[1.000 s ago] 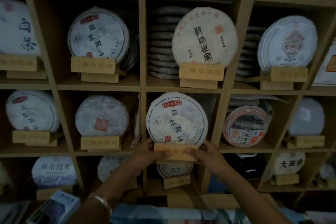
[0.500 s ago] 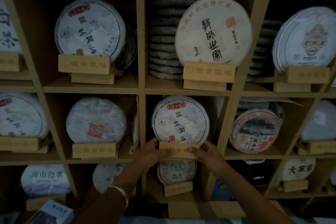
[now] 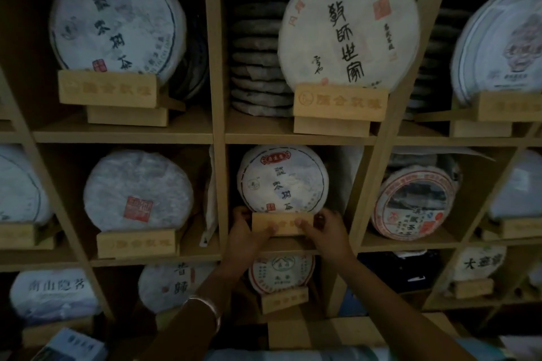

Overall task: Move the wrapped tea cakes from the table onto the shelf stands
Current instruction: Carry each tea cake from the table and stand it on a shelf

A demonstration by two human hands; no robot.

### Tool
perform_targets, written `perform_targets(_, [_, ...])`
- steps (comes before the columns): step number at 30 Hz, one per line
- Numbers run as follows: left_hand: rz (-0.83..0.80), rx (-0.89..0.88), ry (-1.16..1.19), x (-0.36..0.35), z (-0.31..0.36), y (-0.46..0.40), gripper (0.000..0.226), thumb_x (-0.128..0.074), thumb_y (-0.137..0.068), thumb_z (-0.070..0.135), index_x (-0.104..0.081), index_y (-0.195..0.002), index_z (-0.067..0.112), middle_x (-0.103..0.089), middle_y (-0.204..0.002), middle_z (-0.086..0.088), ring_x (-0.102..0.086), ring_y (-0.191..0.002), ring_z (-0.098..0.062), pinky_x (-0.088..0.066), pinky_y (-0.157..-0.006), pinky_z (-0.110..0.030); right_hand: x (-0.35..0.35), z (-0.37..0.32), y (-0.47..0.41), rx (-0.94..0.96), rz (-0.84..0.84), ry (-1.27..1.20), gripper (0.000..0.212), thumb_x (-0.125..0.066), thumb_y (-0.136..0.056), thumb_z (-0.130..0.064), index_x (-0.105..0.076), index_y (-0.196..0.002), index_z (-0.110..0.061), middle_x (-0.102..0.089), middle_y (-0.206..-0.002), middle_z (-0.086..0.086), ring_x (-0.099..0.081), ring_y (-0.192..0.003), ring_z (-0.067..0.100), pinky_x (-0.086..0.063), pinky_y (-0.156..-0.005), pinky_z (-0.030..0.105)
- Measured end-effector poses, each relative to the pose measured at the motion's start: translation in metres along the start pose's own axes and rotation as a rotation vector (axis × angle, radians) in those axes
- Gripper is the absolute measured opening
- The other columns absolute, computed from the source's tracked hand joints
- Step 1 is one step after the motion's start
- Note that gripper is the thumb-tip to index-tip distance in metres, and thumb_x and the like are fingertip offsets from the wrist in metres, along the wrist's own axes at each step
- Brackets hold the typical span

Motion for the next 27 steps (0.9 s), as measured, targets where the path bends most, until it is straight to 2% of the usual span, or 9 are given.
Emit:
perform_targets(2, [0.074, -0.058, -0.080, 0.000, 0.002, 0.001, 0.060, -0.082, -0.077, 0.023, -0.039, -0.118, 0.017, -0.056, -0.109, 0.004, -0.060, -0.101, -0.015, -0.047, -0.075, -0.017, 0.001, 0.001, -0.001, -0.001, 0.052, 0.113, 0.027, -0.072, -0.087, -0.034, -0.062, -0.095, -0.010, -0.067, -0.092, 0.005, -0.064, -0.088, 0.017, -0.055, -0.076, 0.034])
perform_targets(5, [0.184, -0.145, -0.253, 0.003, 0.010, 0.004, 0.054, -0.081, -0.076, 0.033, -0.039, -0.108, 0.025, -0.055, -0.102, 0.005, -0.059, -0.094, -0.014, -0.048, -0.074, -0.024, -0.002, -0.006, -0.001, 0.025, 0.042, 0.124, 0.018, -0.070, -0.088, -0.036, -0.054, -0.091, -0.027, -0.063, -0.085, -0.008, -0.061, -0.080, 0.007, -0.050, -0.069, 0.023])
perform_targets(8, [0.210, -0.144, -0.327, 0.006, 0.013, 0.002, 0.054, -0.079, -0.076, 0.038, -0.041, -0.109, 0.020, -0.060, -0.107, -0.003, -0.061, -0.095, -0.019, -0.052, -0.077, -0.033, -0.002, -0.008, -0.003, 0.031, 0.033, 0.158, 0.020, -0.070, -0.089, -0.037, -0.051, -0.090, -0.029, -0.060, -0.081, -0.012, -0.056, -0.075, -0.001, -0.048, -0.067, 0.021])
perform_targets(12, [0.227, -0.172, -0.363, 0.005, 0.020, 0.003, 0.053, -0.080, -0.075, 0.037, -0.037, -0.104, 0.024, -0.057, -0.101, 0.001, -0.062, -0.094, -0.021, -0.045, -0.073, -0.027, -0.002, -0.010, -0.004, 0.036, 0.038, 0.194, 0.025, -0.069, -0.089, -0.037, -0.045, -0.083, -0.038, -0.057, -0.078, -0.016, -0.054, -0.071, -0.005, -0.036, -0.057, 0.010])
perform_targets(16, [0.192, -0.129, -0.369, 0.006, 0.018, 0.003, 0.053, -0.079, -0.077, 0.034, -0.042, -0.111, 0.016, -0.061, -0.110, -0.007, -0.063, -0.100, -0.024, -0.053, -0.080, -0.036, -0.003, -0.014, -0.003, 0.038, 0.013, 0.239, 0.026, -0.067, -0.091, -0.037, -0.042, -0.081, -0.038, -0.054, -0.075, -0.017, -0.052, -0.068, -0.005, -0.034, -0.055, 0.012])
perform_targets(19, [0.170, -0.098, -0.403, 0.006, 0.016, 0.005, 0.053, -0.076, -0.082, 0.031, -0.045, -0.118, 0.008, -0.062, -0.114, -0.013, -0.063, -0.103, -0.029, -0.054, -0.083, -0.042, -0.001, -0.014, -0.005, 0.031, -0.107, 0.393, 0.027, -0.062, -0.094, -0.036, -0.048, -0.073, -0.028, -0.055, -0.067, -0.007, -0.050, -0.059, 0.002, -0.032, -0.050, 0.015])
perform_targets(22, [0.174, -0.038, -0.486, 0.009, 0.016, 0.010, 0.051, -0.066, -0.089, 0.036, -0.047, -0.124, 0.004, -0.064, -0.115, -0.013, -0.063, -0.105, -0.031, -0.052, -0.087, -0.042, 0.005, -0.016, 0.002, 0.063, -0.218, 0.571, 0.028, -0.055, -0.098, -0.034, -0.053, -0.074, -0.022, -0.056, -0.066, -0.001, -0.050, -0.059, 0.008, -0.028, -0.046, 0.018])
perform_targets(24, [0.094, 0.010, -0.626, 0.008, 0.018, 0.013, 0.044, -0.057, -0.094, 0.032, -0.049, -0.127, 0.004, -0.066, -0.115, -0.015, -0.063, -0.104, -0.030, -0.052, -0.087, -0.041, 0.011, -0.018, 0.010, 0.099, -0.265, 0.675, 0.028, -0.053, -0.099, -0.030, -0.051, -0.073, -0.019, -0.051, -0.063, -0.004, -0.046, -0.057, 0.009, -0.024, -0.044, 0.019])
perform_targets(27, [-0.043, 0.063, -0.793, 0.005, 0.022, 0.024, 0.031, -0.052, -0.094, 0.024, -0.055, -0.116, 0.003, -0.068, -0.111, -0.015, -0.065, -0.099, -0.027, -0.048, -0.076, -0.031, 0.020, -0.018, 0.023, 0.075, -0.325, 0.795, 0.036, -0.048, -0.099, -0.023, -0.049, -0.065, -0.013, -0.050, -0.065, 0.003, -0.050, -0.061, 0.017, -0.032, -0.051, 0.028])
Point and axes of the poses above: each hand's wrist, its own y-axis away from the middle knuckle, its own x-axis out of the back of the hand, z = x × y, the point moved 7 cm from there along -y, towards the middle knuckle
